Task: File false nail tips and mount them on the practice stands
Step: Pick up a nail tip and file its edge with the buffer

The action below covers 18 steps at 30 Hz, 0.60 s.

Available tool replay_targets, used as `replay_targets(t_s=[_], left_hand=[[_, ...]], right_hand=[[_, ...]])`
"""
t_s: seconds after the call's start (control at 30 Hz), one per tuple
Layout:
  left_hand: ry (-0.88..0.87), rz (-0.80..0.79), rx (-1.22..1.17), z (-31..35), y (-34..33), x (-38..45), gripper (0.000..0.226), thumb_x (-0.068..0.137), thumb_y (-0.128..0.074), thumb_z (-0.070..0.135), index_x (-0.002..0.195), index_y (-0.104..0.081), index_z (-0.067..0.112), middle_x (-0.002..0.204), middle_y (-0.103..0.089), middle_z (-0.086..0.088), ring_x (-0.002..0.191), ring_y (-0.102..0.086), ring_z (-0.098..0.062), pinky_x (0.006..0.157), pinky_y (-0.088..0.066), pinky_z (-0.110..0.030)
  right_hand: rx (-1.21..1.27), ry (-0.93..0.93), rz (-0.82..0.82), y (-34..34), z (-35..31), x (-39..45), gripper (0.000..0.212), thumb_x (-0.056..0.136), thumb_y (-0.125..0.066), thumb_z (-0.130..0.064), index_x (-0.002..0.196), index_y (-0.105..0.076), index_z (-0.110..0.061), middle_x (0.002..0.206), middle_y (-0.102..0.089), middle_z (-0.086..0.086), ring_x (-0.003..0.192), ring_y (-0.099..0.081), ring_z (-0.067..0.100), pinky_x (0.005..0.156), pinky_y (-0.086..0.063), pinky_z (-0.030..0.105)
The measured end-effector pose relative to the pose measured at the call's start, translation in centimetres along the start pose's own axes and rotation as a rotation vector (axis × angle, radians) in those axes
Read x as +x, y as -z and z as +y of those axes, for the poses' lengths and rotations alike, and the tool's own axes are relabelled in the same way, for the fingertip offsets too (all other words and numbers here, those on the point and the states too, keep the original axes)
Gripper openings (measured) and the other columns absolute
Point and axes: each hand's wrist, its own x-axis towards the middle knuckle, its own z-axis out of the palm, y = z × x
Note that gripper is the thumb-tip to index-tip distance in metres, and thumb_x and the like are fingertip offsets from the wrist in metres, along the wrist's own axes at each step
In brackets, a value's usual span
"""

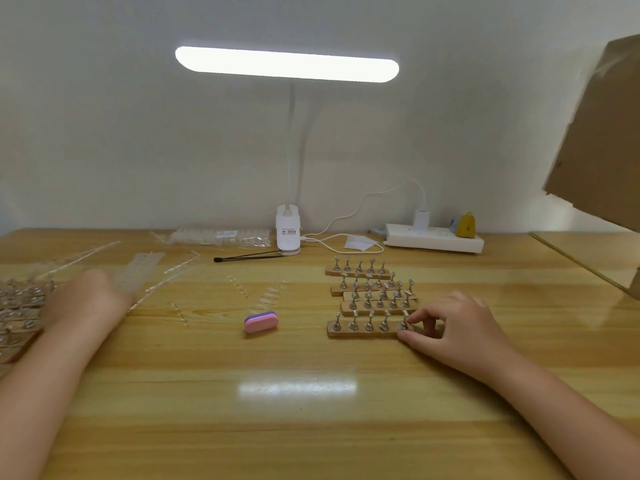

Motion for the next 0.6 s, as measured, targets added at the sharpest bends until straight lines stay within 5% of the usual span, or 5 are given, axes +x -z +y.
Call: replay_targets(t_s=[0.23,0.33,0.43,0.5,0.6], left_hand=[[0.029,0.247,-0.277,1.2,1.3,-0.8,0.057,0.067,-0.065,0.033,0.107,-0.041,0.001,0.099,-0.057,-0.027,0.087,-0.058,-0.045,0.072,-0.053,-0.051],[-0.295,0.411,-0.472,3.4,3.7,-3.0,0.054,0.074,-0.067,0.028,0.119,-0.043,0.010,0.111,-0.055,-0.015,0.098,-0.055,-0.034,0.080,-0.050,-0.047],[-0.693,0.323,-0.696,7.2,6.3,-7.3,0.051,0.079,-0.069,0.021,0.122,-0.044,0.028,0.114,-0.056,0.003,0.098,-0.055,-0.011,0.083,-0.046,-0.030],[-0.854,0.229,-0.771,9.6,7.1,-10.9,0.052,0.077,-0.067,0.021,0.121,-0.043,0.036,0.116,-0.057,0.008,0.100,-0.055,-0.004,0.088,-0.043,-0.022],[-1.099,0.166,-0.650,11.7,6.2,-15.1,0.051,0.077,-0.060,0.028,0.125,-0.049,0.017,0.114,-0.059,0.005,0.106,-0.053,-0.008,0.097,-0.031,-0.007]], right_hand=[[-0.029,-0.052,0.020,0.0,-0.7,-0.1,0.037,0.072,-0.056,-0.072,0.083,-0.066,-0.038,0.069,-0.057,-0.019,0.086,-0.047,0.004,0.080,-0.030,0.030],[-0.062,-0.064,0.014,-0.3,-1.4,-0.1,0.034,0.075,-0.055,-0.071,0.081,-0.064,-0.038,0.067,-0.055,-0.018,0.083,-0.047,0.006,0.081,-0.032,0.030],[-0.068,-0.041,0.081,-0.3,-1.8,-0.1,0.034,0.079,-0.053,-0.062,0.092,-0.068,-0.035,0.065,-0.053,-0.017,0.079,-0.047,0.008,0.079,-0.036,0.031],[0.289,-0.087,0.179,0.4,-2.6,-0.3,0.042,0.078,-0.052,-0.061,0.103,-0.069,-0.032,0.066,-0.060,-0.005,0.071,-0.054,0.007,0.072,-0.047,0.026],[1.016,-0.208,0.071,1.5,-4.3,-0.3,0.060,0.073,-0.059,-0.066,0.121,-0.059,-0.031,0.092,-0.071,0.001,0.066,-0.060,0.009,0.057,-0.048,0.019]])
